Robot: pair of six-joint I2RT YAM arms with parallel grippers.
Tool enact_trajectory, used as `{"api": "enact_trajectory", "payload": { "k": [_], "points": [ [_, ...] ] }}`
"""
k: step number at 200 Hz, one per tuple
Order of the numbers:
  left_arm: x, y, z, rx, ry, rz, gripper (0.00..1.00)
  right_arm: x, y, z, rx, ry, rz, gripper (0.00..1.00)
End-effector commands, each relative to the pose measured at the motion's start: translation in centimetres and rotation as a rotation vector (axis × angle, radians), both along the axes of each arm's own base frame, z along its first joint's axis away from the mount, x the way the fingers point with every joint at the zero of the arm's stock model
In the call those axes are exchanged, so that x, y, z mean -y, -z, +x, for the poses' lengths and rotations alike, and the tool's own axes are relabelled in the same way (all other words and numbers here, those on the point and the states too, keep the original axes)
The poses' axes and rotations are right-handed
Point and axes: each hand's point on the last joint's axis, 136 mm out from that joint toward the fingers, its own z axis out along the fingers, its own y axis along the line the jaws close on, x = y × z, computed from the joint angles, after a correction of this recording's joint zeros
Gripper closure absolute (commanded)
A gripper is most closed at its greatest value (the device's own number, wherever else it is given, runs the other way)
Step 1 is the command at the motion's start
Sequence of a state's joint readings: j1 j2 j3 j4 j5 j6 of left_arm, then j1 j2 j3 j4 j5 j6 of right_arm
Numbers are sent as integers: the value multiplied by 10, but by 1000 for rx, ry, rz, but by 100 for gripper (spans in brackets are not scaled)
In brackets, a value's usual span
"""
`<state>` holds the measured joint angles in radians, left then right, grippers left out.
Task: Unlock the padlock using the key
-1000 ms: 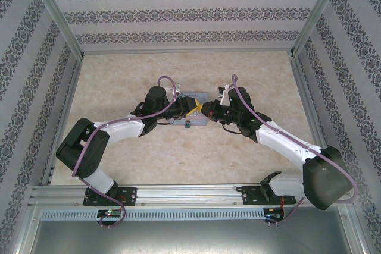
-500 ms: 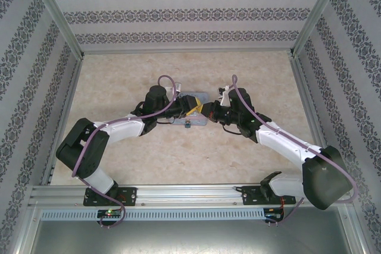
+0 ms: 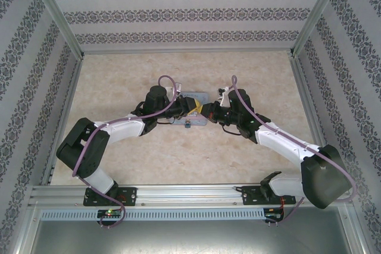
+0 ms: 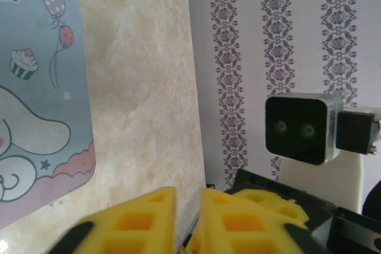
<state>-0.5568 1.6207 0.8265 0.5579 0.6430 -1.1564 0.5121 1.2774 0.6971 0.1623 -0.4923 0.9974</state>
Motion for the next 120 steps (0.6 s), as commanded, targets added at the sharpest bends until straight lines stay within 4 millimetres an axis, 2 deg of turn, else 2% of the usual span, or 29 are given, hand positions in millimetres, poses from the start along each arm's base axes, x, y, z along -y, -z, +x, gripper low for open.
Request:
{"api": "enact_trajectory", "payload": {
  "k": [1,6,11,22,33,45,60,68,97,120],
  "points": [
    [8,-5,1,29,19,4,96,1,0,1,0,-4,19,100],
    [8,-6,1,30,19,5,100,2,-1,2,3,-3,19,100],
    [8,-6,2,30,18,6,100,3,-1,2,3,0,18,100],
    [8,-7,2,37,16,8,100,8,-2,3,4,12,14,78],
    [8,-10,2,45,17,11,100,18,-5,5,8,35,14,63],
    [7,-15,3,61,14,21,100,31,-8,7,12,67,10,39],
    [6,-22,4,85,17,33,100,47,-15,11,25,101,4,24],
    [6,-27,4,103,21,36,100,55,-18,12,28,120,-1,3],
    [6,-47,8,181,20,38,100,77,-33,28,52,184,33,2],
    [5,-66,13,260,10,27,100,79,-47,41,83,191,136,2]
  ]
}}
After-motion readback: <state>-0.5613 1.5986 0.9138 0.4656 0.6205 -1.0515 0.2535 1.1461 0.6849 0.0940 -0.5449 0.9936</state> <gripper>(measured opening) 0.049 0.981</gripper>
